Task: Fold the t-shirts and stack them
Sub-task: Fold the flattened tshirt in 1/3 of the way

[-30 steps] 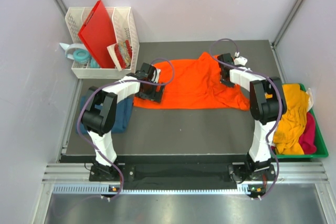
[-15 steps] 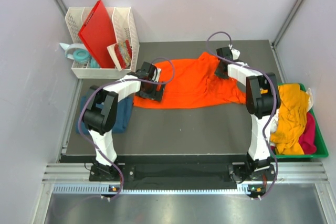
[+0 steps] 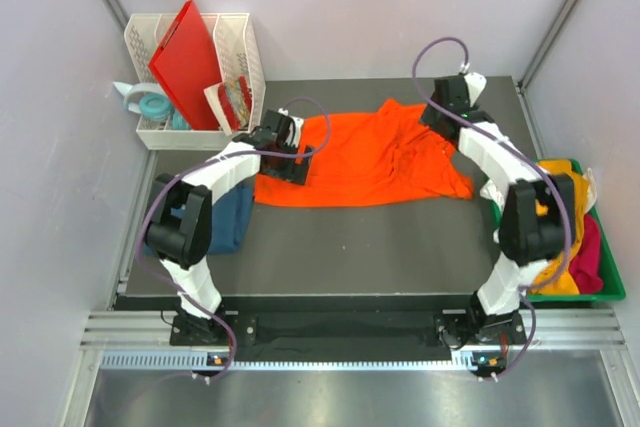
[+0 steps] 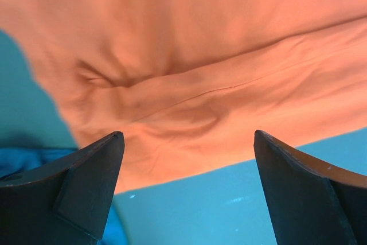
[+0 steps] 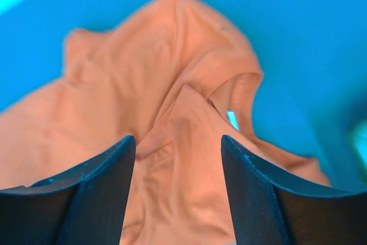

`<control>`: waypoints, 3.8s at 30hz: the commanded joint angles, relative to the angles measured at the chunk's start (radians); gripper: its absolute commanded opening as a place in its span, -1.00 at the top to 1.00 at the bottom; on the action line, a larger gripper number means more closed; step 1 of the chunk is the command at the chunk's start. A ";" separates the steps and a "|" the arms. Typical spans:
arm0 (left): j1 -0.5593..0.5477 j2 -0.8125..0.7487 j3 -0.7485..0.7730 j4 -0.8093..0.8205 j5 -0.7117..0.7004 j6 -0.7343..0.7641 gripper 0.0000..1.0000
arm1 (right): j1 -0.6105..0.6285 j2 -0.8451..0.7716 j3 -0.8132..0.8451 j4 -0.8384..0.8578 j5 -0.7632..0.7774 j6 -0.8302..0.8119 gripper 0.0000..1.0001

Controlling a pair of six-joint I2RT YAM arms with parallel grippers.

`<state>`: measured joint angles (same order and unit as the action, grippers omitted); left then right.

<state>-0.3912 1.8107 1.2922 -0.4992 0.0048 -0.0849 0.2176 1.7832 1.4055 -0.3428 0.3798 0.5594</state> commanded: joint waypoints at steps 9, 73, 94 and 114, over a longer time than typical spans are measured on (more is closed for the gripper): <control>0.173 -0.241 -0.069 -0.050 -0.009 0.059 -0.97 | 0.204 -0.487 -0.485 -0.102 0.097 0.085 -0.14; 0.080 -0.031 -0.120 -0.526 0.282 0.120 0.03 | 0.149 -0.476 -0.763 -0.384 -0.070 0.286 0.20; 0.084 -0.162 -0.080 -0.224 0.175 0.108 -0.13 | 0.292 -0.573 -0.435 -0.461 0.154 0.287 0.01; 0.084 0.003 -0.074 -0.173 0.132 0.113 1.00 | 0.358 -0.639 -0.514 -0.486 0.194 0.356 0.03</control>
<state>-0.3084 1.8015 1.1915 -0.6872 0.1375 0.0288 0.5545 1.1660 0.8898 -0.8242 0.5369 0.8940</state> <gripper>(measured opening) 0.125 0.488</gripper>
